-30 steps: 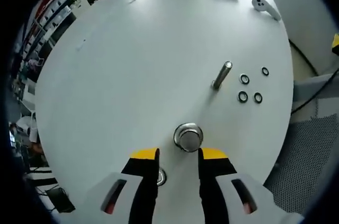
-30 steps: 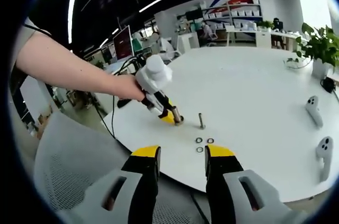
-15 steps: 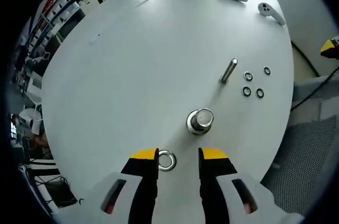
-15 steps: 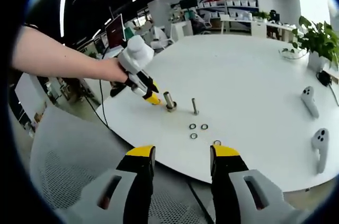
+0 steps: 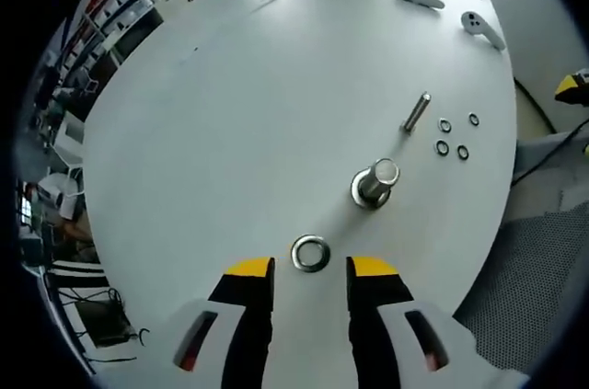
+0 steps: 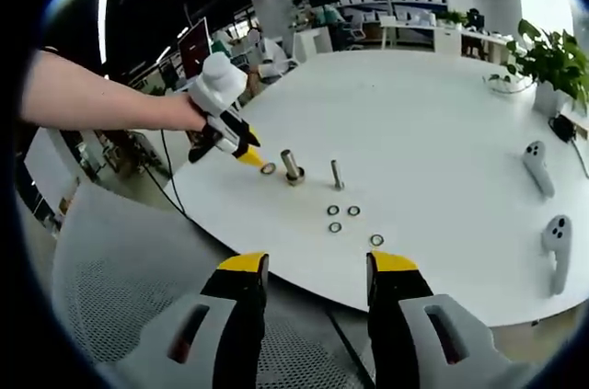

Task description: Place the washer onto the threaded stud by aligning its center hole with the stud, sliding it down to the base, and recovering from edge contact or off-axis alignment until the washer reaches the visible bottom stop.

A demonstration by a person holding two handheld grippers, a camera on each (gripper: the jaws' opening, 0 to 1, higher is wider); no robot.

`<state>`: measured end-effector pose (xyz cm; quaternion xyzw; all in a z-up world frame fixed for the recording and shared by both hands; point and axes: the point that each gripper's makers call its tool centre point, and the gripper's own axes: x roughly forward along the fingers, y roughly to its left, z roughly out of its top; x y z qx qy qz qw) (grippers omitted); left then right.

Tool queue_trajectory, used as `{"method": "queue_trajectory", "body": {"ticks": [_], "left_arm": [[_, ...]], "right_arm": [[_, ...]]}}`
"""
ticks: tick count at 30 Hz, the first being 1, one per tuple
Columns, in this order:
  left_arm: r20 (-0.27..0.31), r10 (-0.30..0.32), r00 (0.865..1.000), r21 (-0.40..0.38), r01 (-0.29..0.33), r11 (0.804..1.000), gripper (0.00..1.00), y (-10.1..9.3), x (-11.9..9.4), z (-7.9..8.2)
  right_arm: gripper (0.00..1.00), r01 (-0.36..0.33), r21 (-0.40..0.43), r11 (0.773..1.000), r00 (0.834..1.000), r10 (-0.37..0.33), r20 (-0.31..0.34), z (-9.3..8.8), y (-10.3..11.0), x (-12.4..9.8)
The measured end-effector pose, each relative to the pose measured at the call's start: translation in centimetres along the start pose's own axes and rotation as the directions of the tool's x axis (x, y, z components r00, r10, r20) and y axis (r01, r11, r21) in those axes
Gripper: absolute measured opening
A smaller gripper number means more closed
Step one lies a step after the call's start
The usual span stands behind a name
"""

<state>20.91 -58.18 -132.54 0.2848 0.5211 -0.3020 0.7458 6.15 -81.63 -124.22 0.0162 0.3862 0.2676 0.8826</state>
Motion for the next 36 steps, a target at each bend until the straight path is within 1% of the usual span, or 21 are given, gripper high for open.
{"method": "queue_trajectory", "body": {"ticks": [1,3,5,8,12,15,18,20,23,27,30,36], "left_arm": [[0.001,0.001,1.000,-0.011,-0.001,1.000,0.30,0.1,0.0,-0.1],[0.008,-0.002,1.000,-0.061,0.002,0.998,0.30,0.5,0.1,-0.3],[0.008,0.002,1.000,-0.071,-0.002,0.997,0.31,0.7,0.2,-0.5],[0.001,0.004,1.000,-0.071,-0.004,0.997,0.31,0.7,0.4,-0.6],[-0.002,0.001,1.000,-0.079,-0.001,0.997,0.32,0.5,0.4,-0.7],[0.000,0.004,1.000,-0.069,-0.004,0.998,0.32,0.6,0.4,-0.6],[0.002,-0.007,1.000,-0.086,0.007,0.996,0.33,0.5,0.5,-0.5],[-0.007,-0.008,1.000,-0.087,0.008,0.996,0.33,0.6,0.7,-0.6],[-0.021,-0.019,1.000,-0.083,0.018,0.996,0.34,0.2,1.0,-0.7],[-0.046,-0.035,0.998,-0.072,0.031,0.997,0.34,-0.5,1.8,-1.0],[-0.053,-0.045,0.998,-0.069,0.042,0.997,0.34,-1.0,2.3,-0.9],[-0.075,-0.046,0.996,-0.049,0.042,0.998,0.35,-1.1,3.1,-0.6]], "right_arm": [[0.45,0.000,0.003,1.000,1.000,0.000,0.000,0.0,0.0,0.0],[0.44,0.009,0.006,1.000,1.000,-0.009,0.001,0.0,-0.2,0.0],[0.45,0.022,0.016,1.000,1.000,-0.023,0.010,0.2,-0.4,-0.1],[0.45,0.019,0.022,1.000,1.000,-0.018,-0.010,-0.2,-0.4,0.0],[0.45,0.023,0.040,0.999,1.000,-0.023,-0.003,-0.2,-0.5,0.0],[0.45,0.016,0.056,0.998,1.000,-0.015,-0.009,-0.4,-0.4,0.0],[0.47,0.012,0.071,0.997,1.000,-0.011,-0.016,-0.5,-0.4,0.2],[0.48,0.008,0.078,0.997,1.000,-0.007,-0.019,-0.6,-0.4,0.2],[0.48,-0.009,0.087,0.996,1.000,0.011,-0.024,-0.7,-0.1,0.3],[0.48,-0.004,0.086,0.996,1.000,0.005,-0.015,-0.6,-0.2,0.2],[0.48,-0.007,0.090,0.996,1.000,0.008,-0.014,-0.6,-0.2,0.2],[0.48,-0.006,0.091,0.996,1.000,0.008,-0.017,-0.7,-0.2,0.2]]}}
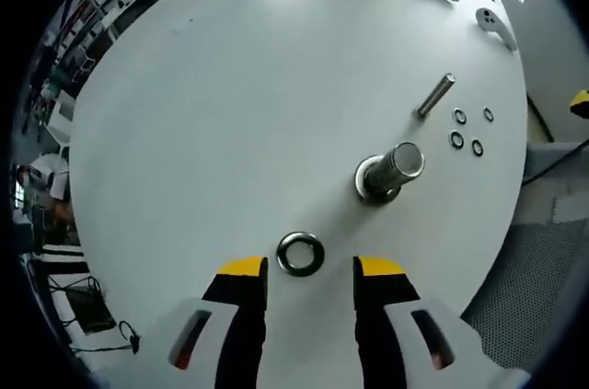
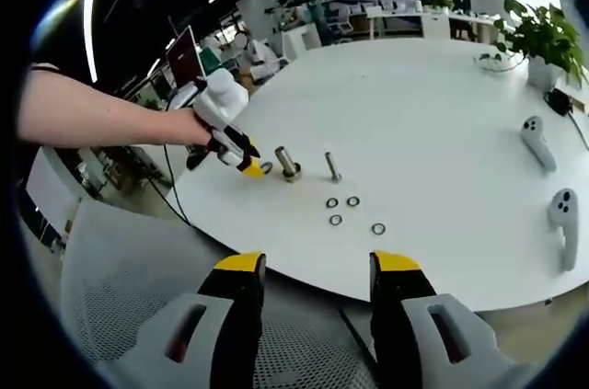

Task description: Place the washer onto the threaded stud by aligning its center hole with the stud, sliding it down to the base, and recovering from edge contact or off-axis alignment until the washer reaches the visible bottom stop.

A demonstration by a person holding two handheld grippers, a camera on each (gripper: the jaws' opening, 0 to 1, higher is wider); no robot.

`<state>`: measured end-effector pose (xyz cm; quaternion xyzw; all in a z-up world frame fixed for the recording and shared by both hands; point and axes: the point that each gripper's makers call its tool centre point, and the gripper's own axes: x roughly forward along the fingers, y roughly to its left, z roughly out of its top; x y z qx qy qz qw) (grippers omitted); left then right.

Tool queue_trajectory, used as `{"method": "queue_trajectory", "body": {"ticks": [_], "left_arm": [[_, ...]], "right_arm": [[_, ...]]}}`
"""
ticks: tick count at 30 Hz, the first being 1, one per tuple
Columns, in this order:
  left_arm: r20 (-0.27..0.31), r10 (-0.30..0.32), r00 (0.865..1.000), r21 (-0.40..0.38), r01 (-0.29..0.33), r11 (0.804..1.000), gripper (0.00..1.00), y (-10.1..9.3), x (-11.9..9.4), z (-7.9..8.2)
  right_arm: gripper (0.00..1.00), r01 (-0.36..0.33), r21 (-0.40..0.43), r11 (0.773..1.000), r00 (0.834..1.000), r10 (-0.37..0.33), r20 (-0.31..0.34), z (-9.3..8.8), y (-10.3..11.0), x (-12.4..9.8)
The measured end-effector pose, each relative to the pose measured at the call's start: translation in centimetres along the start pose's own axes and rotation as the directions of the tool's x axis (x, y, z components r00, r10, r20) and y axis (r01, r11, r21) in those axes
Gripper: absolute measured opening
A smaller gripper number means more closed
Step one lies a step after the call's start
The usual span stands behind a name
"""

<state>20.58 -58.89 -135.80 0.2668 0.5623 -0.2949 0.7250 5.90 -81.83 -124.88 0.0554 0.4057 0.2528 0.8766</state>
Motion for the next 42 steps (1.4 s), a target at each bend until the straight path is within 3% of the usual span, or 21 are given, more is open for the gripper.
{"method": "queue_trajectory", "body": {"ticks": [14,20,42], "left_arm": [[-0.065,0.002,0.998,0.054,0.001,0.999,0.35,-0.1,1.2,-0.6],[-0.069,-0.058,0.996,-0.048,0.054,0.997,0.34,0.0,1.3,-0.8],[-0.067,-0.044,0.997,-0.024,0.043,0.999,0.34,-0.1,1.3,-0.7]], "right_arm": [[0.46,-0.007,0.011,1.000,1.000,0.007,0.003,0.0,0.0,0.0],[0.46,-0.004,0.000,1.000,1.000,0.004,-0.004,-0.1,0.0,-0.1],[0.47,0.038,0.018,0.999,0.999,-0.038,0.001,-0.1,-0.6,-1.0]]}}
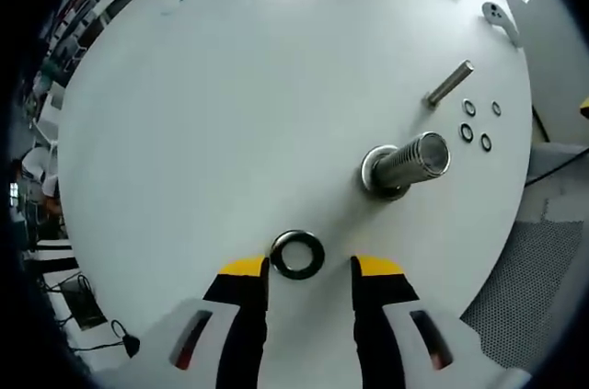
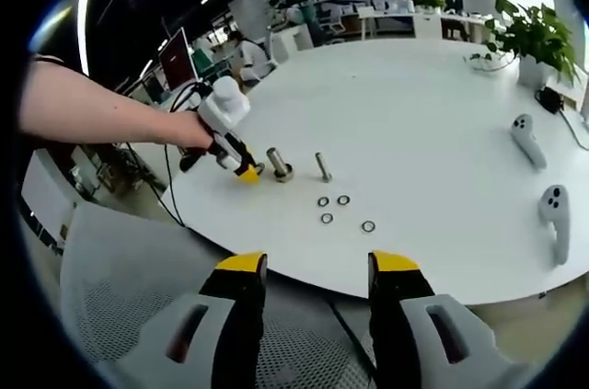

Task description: Place the washer onto the threaded stud by aligning its center hole with the stud, sliding it down to the base, and recovering from edge contact or off-axis alignment until the washer reaches the visible bottom stop.

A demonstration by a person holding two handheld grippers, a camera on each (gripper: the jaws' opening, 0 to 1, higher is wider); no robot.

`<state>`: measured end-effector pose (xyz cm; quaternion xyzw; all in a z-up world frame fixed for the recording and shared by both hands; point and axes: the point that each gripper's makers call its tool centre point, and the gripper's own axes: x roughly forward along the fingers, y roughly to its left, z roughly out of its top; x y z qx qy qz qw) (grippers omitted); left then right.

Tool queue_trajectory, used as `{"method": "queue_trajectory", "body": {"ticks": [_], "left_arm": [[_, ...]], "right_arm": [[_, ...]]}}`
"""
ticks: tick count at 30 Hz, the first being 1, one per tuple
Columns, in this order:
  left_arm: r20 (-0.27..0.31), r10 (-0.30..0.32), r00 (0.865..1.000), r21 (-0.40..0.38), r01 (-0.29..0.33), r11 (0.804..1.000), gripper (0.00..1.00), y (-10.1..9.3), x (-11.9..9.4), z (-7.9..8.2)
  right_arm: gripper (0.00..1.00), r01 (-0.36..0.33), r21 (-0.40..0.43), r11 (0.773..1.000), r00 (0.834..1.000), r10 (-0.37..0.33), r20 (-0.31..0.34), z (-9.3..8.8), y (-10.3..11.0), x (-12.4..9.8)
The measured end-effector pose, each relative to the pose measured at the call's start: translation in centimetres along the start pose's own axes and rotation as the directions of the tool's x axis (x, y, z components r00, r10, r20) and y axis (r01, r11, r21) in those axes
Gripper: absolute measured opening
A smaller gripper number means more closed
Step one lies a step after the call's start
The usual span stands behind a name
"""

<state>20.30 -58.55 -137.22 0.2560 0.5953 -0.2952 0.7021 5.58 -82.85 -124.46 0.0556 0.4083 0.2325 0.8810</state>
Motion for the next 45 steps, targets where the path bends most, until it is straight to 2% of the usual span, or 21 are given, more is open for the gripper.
{"method": "queue_trajectory", "body": {"ticks": [3,10,17,21,26,32,38,45], "left_arm": [[0.000,0.000,1.000,0.000,0.000,1.000,0.34,-0.01,-0.02,0.01],[0.003,-0.003,1.000,0.002,0.003,1.000,0.34,-0.06,-0.06,-0.01],[0.007,-0.005,1.000,0.011,0.005,1.000,0.35,-0.05,-0.06,0.03],[0.005,-0.007,1.000,0.014,0.007,1.000,0.35,-0.01,-0.03,0.05],[-0.005,-0.010,1.000,0.028,0.010,1.000,0.35,-0.07,-0.05,0.08],[-0.004,-0.013,1.000,0.037,0.013,0.999,0.36,0.01,0.01,0.12],[-0.037,-0.017,0.999,0.063,0.019,0.998,0.39,-0.48,0.08,0.13],[-0.046,-0.018,0.999,0.055,0.020,0.998,0.37,-0.04,0.09,0.23]], "right_arm": [[0.48,0.009,0.000,1.000,1.000,-0.009,-0.004,-0.09,-0.06,-0.18],[0.49,0.036,-0.013,0.999,0.999,-0.036,0.029,0.41,-0.35,-0.45],[0.48,0.025,0.042,0.999,0.999,-0.027,0.035,0.21,-0.53,0.08],[0.48,0.011,0.018,1.000,1.000,-0.012,0.007,-0.19,-0.06,0.38],[0.47,0.013,0.040,0.999,0.999,-0.015,0.034,0.24,-0.20,0.25],[0.47,0.014,0.036,0.999,1.000,-0.015,0.025,0.09,-0.17,0.35],[0.46,0.009,0.040,0.999,0.999,-0.010,0.033,0.26,-0.12,0.36],[0.46,0.006,0.054,0.999,0.999,-0.009,0.047,0.44,-0.16,0.29]]}}
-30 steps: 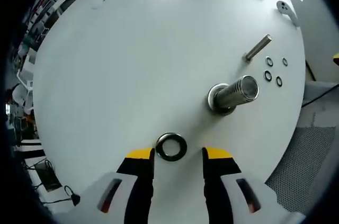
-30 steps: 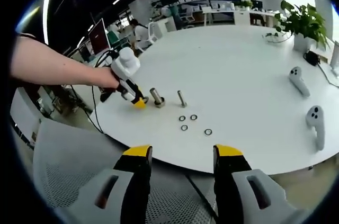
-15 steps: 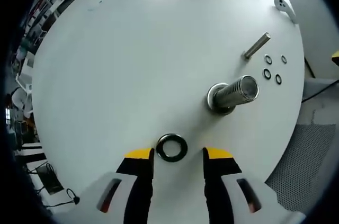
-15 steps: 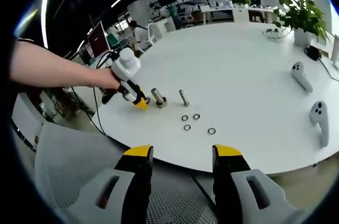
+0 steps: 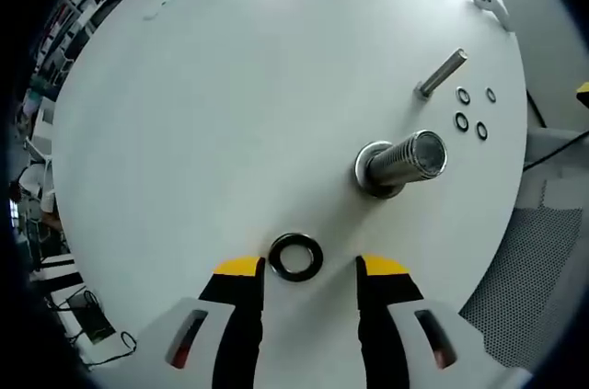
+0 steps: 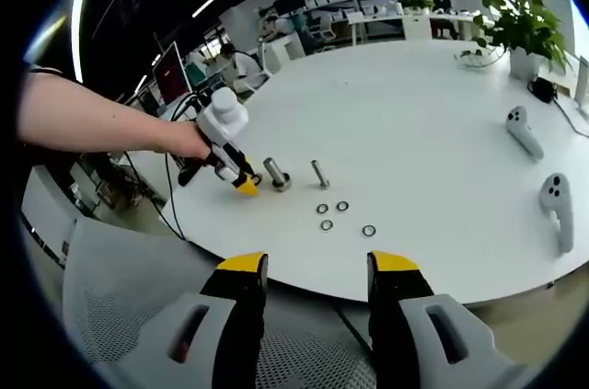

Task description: Place the washer onto the threaded stud by aligning its center hole with the stud, sliding it down to the base, and recovering from edge contact or off-axis alignment until the washer reaches the visible bottom stop.

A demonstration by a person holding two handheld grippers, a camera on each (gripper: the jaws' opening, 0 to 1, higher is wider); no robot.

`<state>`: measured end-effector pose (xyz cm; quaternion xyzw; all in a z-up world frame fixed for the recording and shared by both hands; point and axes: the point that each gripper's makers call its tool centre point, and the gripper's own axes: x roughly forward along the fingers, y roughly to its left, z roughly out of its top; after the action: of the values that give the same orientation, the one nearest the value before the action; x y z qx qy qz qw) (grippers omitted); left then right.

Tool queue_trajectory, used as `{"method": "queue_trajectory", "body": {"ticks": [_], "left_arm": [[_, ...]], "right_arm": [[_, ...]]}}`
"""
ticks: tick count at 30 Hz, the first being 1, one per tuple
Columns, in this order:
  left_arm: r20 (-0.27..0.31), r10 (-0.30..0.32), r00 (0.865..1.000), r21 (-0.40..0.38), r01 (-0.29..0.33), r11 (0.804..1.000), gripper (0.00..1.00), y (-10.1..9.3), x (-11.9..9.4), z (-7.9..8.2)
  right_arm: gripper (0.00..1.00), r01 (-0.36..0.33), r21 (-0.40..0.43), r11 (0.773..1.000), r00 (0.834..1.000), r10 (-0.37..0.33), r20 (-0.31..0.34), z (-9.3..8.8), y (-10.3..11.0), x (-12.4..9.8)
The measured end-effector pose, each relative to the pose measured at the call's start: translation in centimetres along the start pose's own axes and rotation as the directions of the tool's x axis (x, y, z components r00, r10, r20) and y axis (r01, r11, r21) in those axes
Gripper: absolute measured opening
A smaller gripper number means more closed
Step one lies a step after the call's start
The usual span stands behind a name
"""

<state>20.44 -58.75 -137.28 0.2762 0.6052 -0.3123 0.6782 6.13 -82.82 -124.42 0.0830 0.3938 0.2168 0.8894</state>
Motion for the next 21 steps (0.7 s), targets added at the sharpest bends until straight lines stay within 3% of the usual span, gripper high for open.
{"method": "queue_trajectory", "body": {"ticks": [8,11,21], "left_arm": [[-0.009,0.005,1.000,-0.011,-0.006,1.000,0.33,0.19,-0.04,0.04],[-0.010,0.011,1.000,0.009,-0.011,1.000,0.21,0.40,-0.09,0.09],[-0.030,0.018,0.999,-0.024,-0.019,1.000,0.19,0.30,-0.15,0.18]], "right_arm": [[0.45,-0.004,0.015,1.000,1.000,0.004,0.009,0.14,0.02,0.00],[0.45,-0.007,0.016,1.000,1.000,0.007,0.008,0.11,0.07,0.03],[0.44,-0.010,0.017,1.000,1.000,0.009,0.008,0.16,0.09,0.04]]}}
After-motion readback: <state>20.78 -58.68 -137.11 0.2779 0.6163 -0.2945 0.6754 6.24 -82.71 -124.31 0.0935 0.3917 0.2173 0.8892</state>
